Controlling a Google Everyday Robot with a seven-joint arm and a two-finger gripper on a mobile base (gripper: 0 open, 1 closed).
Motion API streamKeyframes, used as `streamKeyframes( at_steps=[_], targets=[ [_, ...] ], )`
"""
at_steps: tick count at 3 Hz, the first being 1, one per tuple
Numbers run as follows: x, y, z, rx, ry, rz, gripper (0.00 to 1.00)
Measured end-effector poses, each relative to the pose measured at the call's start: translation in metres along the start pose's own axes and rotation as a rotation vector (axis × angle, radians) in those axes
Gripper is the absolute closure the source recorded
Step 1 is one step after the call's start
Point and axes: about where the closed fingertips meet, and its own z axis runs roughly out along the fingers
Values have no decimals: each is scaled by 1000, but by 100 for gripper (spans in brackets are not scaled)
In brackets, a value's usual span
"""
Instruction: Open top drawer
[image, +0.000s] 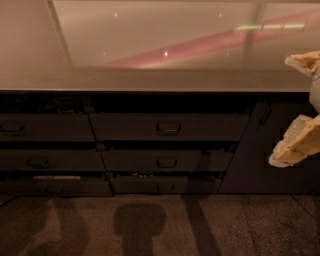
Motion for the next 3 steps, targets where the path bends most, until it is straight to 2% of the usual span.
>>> streamKeyframes(
  at_steps=[1,2,3],
  targets=[
    [11,-21,33,-41,38,50,0],
    [48,-37,87,-113,105,163,0],
    [74,-43,131,-192,147,253,0]
  ],
)
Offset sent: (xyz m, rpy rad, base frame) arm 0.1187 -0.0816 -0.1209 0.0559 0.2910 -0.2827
